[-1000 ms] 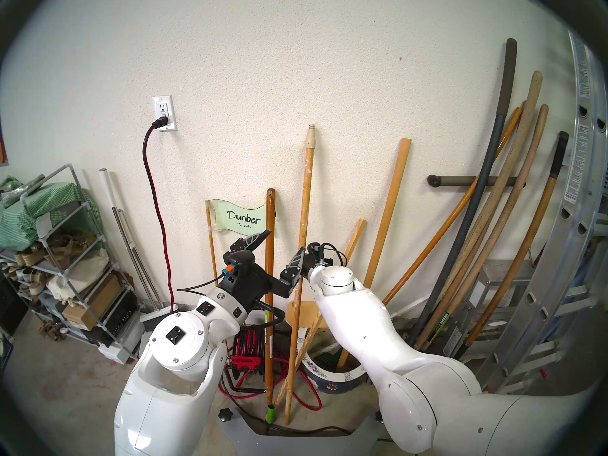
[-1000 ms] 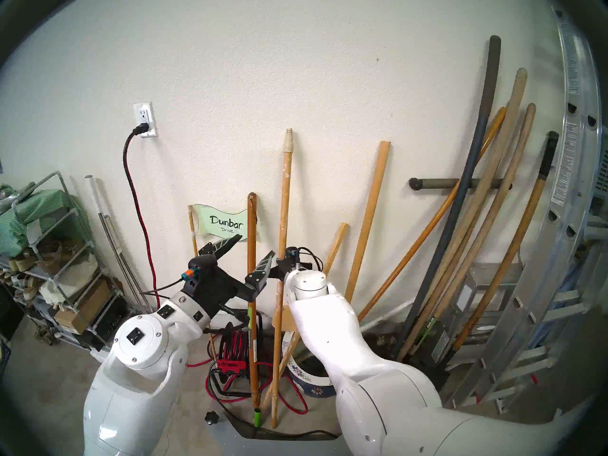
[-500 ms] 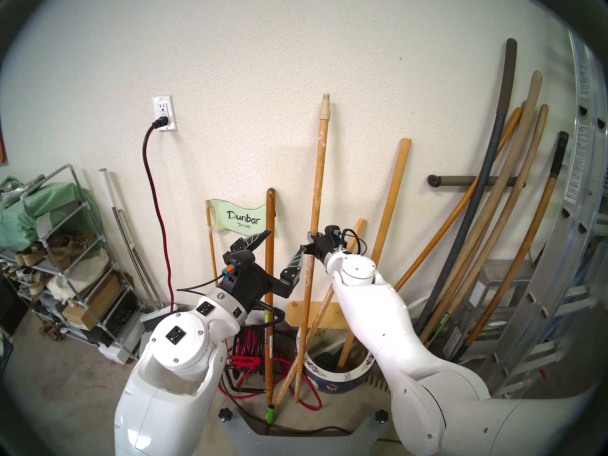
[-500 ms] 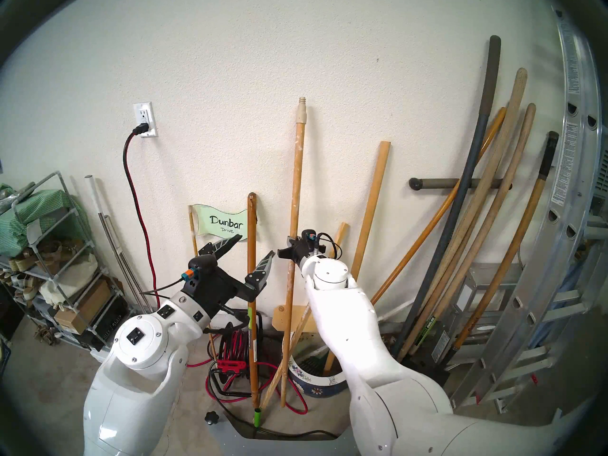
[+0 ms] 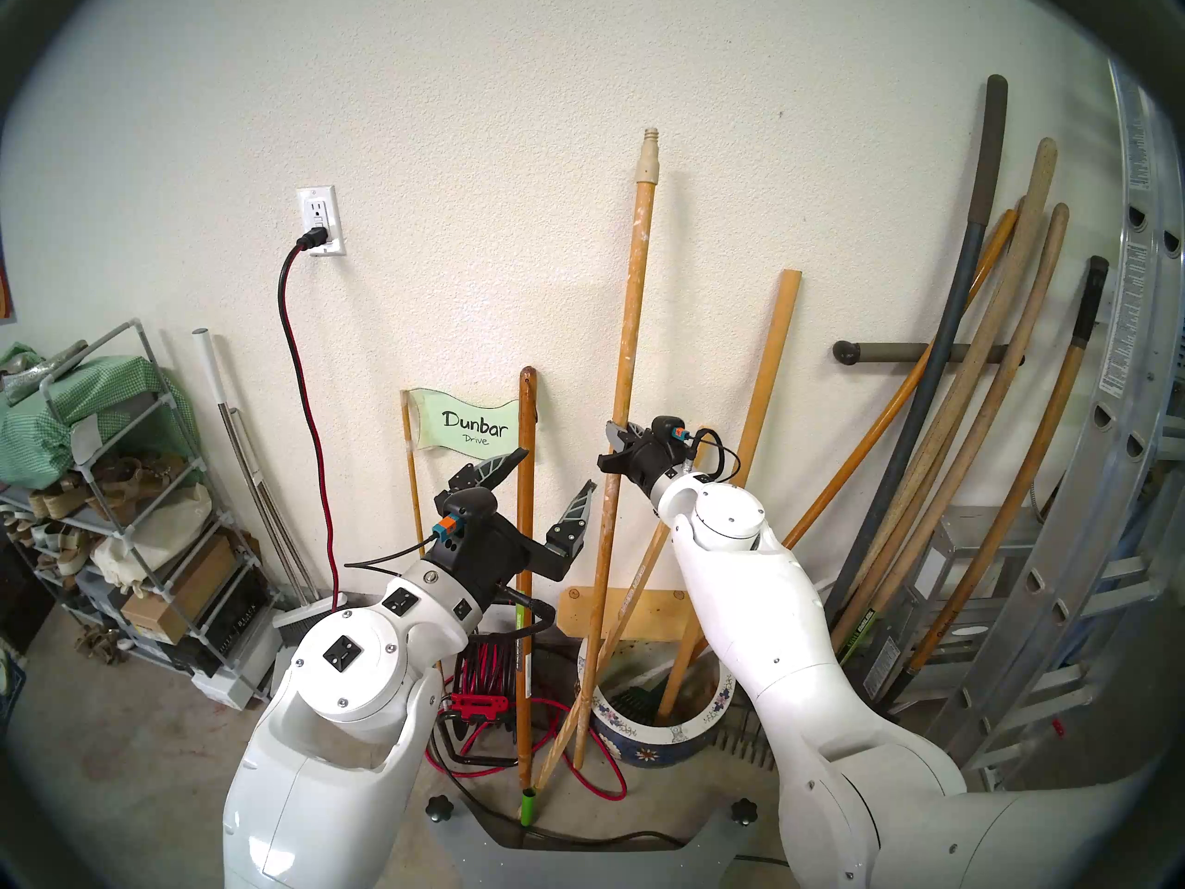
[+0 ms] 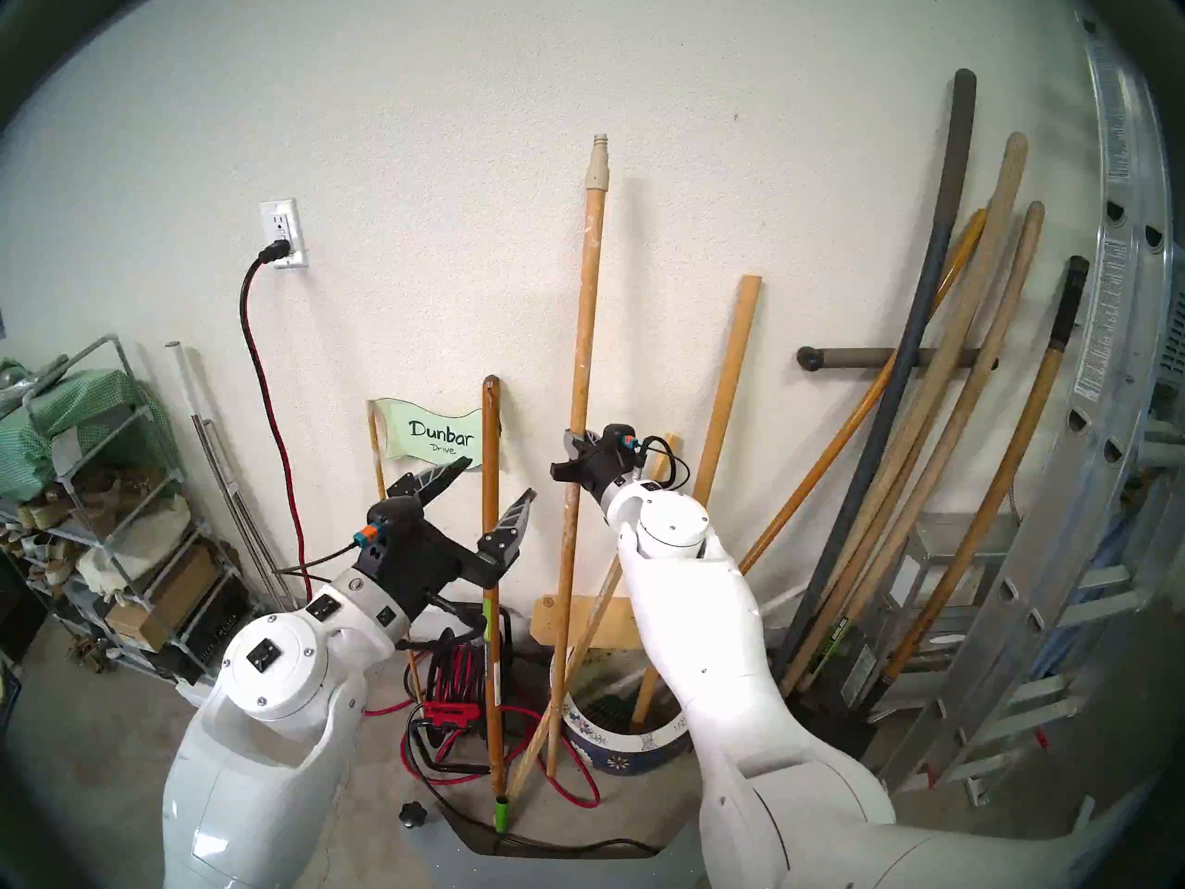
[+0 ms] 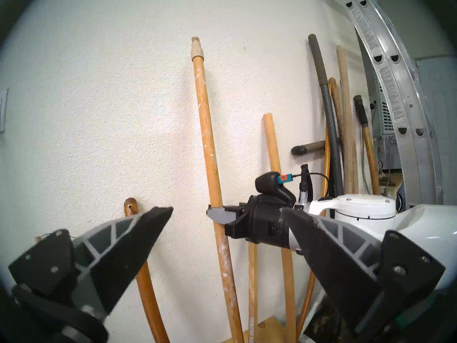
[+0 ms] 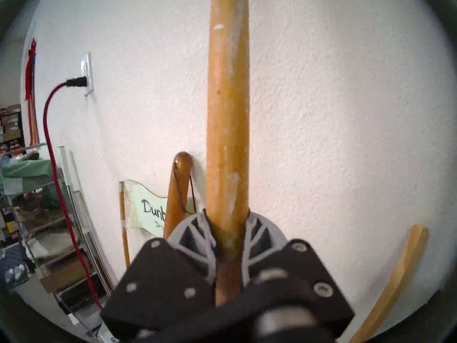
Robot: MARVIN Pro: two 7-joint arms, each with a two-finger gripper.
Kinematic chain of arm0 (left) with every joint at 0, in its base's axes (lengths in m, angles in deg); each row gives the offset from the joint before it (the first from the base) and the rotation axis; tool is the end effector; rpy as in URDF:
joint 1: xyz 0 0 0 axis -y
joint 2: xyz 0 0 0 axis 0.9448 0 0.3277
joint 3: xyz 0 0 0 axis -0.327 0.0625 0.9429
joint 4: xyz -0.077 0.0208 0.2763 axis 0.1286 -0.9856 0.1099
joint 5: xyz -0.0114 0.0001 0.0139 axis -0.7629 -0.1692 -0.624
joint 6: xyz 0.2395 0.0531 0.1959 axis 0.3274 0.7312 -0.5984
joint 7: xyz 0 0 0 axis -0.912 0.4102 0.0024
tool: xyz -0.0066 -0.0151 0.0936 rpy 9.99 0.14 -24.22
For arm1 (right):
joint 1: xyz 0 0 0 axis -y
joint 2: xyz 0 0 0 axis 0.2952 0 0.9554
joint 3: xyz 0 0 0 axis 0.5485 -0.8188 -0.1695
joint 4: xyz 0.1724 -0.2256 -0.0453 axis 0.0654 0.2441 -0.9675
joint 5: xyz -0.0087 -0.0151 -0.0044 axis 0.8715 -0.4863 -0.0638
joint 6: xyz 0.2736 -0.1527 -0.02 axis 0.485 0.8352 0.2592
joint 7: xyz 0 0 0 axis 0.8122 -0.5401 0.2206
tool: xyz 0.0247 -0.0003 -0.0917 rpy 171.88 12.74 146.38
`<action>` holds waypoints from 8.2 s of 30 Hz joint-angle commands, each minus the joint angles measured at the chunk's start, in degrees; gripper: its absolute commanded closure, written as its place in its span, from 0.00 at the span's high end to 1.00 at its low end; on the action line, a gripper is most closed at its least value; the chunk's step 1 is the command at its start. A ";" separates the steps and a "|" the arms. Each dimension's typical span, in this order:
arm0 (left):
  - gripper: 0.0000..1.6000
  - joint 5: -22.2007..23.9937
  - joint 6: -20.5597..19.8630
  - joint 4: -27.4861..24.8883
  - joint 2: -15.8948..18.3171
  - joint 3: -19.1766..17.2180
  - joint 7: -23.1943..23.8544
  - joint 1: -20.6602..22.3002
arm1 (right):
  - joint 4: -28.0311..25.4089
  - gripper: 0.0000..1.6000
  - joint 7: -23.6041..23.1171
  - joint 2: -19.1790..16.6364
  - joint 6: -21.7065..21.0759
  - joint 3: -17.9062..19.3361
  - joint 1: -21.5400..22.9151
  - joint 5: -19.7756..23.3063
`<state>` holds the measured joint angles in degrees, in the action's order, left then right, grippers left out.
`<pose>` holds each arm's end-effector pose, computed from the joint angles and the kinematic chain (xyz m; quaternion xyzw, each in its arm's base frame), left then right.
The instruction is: Put wooden sticks into the pot
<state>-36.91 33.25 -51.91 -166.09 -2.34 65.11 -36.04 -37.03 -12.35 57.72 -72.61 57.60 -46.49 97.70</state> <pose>0.3212 -0.0558 -0.2111 0.6360 -0.1994 0.7289 0.1564 0.5389 0.1013 -0.2549 -0.6718 -0.1200 -0.6989 0.2141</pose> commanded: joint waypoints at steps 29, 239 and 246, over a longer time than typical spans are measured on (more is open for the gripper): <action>1.00 0.00 0.00 0.00 0.00 -0.01 0.00 0.00 | -27.28 0.00 -13.73 -9.56 -0.87 11.32 -4.86 8.24; 1.00 0.00 0.00 -0.01 0.00 -0.01 -0.01 0.00 | 17.40 0.33 14.76 -0.25 -11.23 8.79 12.71 -11.86; 1.00 0.00 0.00 -0.01 0.00 -0.01 -0.01 0.00 | 13.77 0.48 13.84 -1.04 -11.11 8.15 10.02 -13.03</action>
<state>-36.91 33.25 -51.91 -166.09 -2.34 65.11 -36.04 -18.66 2.41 57.55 -84.72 66.54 -35.38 85.35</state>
